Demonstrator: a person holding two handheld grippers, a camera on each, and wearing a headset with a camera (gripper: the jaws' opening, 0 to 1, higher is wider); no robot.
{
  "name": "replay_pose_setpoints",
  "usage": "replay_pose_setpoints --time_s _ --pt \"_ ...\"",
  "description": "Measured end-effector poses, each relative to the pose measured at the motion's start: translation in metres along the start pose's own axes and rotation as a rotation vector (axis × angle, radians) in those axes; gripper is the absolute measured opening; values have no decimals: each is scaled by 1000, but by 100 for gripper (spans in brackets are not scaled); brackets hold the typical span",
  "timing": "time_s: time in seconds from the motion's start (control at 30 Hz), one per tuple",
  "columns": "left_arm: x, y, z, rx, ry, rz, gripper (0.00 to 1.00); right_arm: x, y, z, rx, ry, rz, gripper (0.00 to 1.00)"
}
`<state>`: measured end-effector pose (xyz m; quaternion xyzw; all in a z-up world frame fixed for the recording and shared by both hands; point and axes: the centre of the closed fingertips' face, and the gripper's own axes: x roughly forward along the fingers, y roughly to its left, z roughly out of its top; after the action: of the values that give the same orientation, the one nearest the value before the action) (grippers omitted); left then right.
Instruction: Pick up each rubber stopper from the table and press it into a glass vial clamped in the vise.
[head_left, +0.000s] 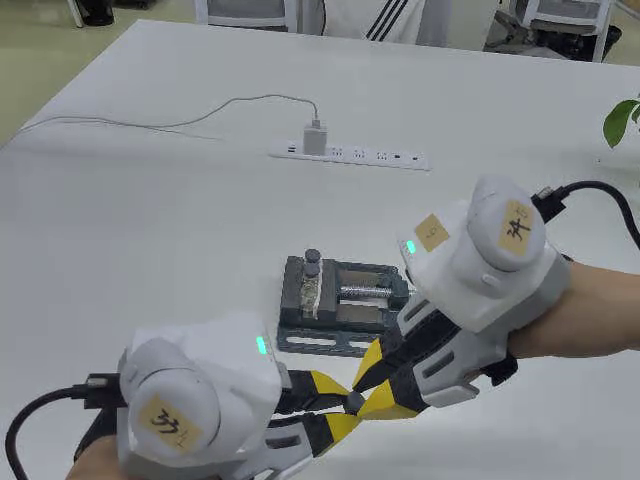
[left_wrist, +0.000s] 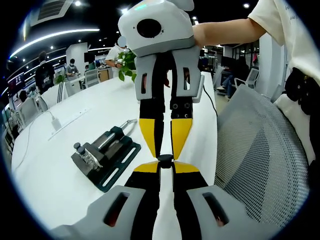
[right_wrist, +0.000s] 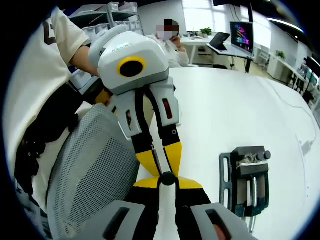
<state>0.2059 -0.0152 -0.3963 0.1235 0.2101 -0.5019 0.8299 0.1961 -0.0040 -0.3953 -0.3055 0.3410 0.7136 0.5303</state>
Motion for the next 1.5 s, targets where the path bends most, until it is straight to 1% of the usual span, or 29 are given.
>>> replay_pose_setpoints --time_s 0.1,0.2,0.37,0.4,0.47,0.53,0.6,0.73,0.83,0.9,0.97,1.03,1.1,1.13,1.2,1.23,1.3,1.4,1.5 --pt "0 2 -2 -14 -11 11 5 1 -1 0 7 -2 -1 6" --pt "-2 8 -8 -38 -11 37 9 2 -4 0 16 -6 -8 6" --pt "-7 17 -17 -87 -24 87 23 5 -6 -7 34 3 -14 7" --pt "-9 21 -21 -98 -17 110 25 6 -6 -9 35 7 -13 7" --pt "-11 24 -26 -92 -10 128 31 6 -5 -11 32 15 -12 7" --pt "-15 28 -28 -116 -26 151 37 7 -5 -12 34 17 -12 7" --pt "-19 32 -32 -123 -23 174 42 7 -5 -13 36 18 -13 7" --pt "-27 40 -37 -154 -42 223 52 8 -5 -15 37 26 -8 7" --pt "-32 45 -38 -178 -57 244 61 8 -7 -14 34 27 -11 7" --pt "-35 49 -38 -190 -77 265 67 7 -10 -13 41 20 -14 7" --pt "-38 53 -38 -203 -89 284 74 8 -11 -14 43 23 -16 6" --pt "-40 55 -39 -201 -92 296 80 8 -13 -15 41 30 -15 7" --pt "-42 59 -39 -217 -97 309 83 8 -13 -16 41 34 -13 7" --pt "-43 61 -40 -226 -100 315 86 8 -13 -16 41 36 -13 7" --pt "-44 63 -39 -223 -103 329 91 9 -13 -17 38 42 -13 7" --pt "-46 65 -38 -218 -115 335 93 9 -14 -17 39 43 -12 7" --pt "-47 67 -37 -221 -121 338 94 9 -16 -17 39 44 -15 7" --pt "-51 72 -37 -223 -124 358 99 9 -21 -18 33 53 -20 7" --pt "-52 73 -38 -229 -120 359 99 8 -26 -18 27 61 -24 7"
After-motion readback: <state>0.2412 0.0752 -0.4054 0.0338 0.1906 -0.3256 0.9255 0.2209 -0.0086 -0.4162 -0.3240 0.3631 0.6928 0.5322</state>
